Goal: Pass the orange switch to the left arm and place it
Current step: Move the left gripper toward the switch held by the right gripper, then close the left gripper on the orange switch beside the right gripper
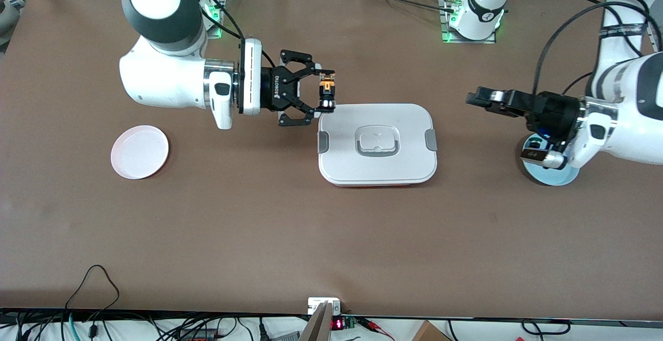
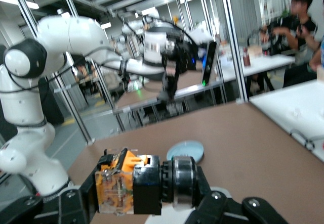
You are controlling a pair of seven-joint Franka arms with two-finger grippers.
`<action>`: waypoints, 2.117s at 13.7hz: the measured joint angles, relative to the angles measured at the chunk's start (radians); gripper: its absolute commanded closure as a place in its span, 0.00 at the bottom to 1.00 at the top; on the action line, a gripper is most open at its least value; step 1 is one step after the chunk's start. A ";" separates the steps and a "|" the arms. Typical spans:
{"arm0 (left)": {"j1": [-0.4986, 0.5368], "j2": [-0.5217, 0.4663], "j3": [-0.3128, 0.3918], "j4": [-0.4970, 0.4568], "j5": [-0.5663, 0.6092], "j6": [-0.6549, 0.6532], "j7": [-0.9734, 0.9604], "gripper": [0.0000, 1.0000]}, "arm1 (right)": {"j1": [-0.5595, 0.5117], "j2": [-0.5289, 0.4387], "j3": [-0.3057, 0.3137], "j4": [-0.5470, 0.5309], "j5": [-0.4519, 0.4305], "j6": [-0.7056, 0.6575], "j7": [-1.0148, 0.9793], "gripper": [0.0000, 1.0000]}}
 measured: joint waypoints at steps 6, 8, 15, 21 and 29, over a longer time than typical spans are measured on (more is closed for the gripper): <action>-0.009 -0.135 -0.222 -0.150 -0.025 0.316 0.013 0.00 | 0.048 0.012 0.000 -0.008 0.202 0.008 -0.108 1.00; -0.009 -0.177 -0.261 -0.184 -0.032 0.371 0.010 0.00 | 0.060 0.023 0.000 -0.008 0.217 0.028 -0.125 1.00; -0.007 -0.196 -0.367 -0.195 -0.034 0.544 -0.022 0.00 | 0.081 0.032 0.000 -0.008 0.221 0.084 -0.134 1.00; -0.001 -0.184 -0.392 -0.209 -0.036 0.584 -0.028 0.17 | 0.105 0.032 0.000 -0.008 0.267 0.085 -0.137 1.00; 0.000 -0.178 -0.392 -0.207 -0.073 0.586 -0.029 0.87 | 0.110 0.030 0.000 -0.006 0.272 0.087 -0.143 1.00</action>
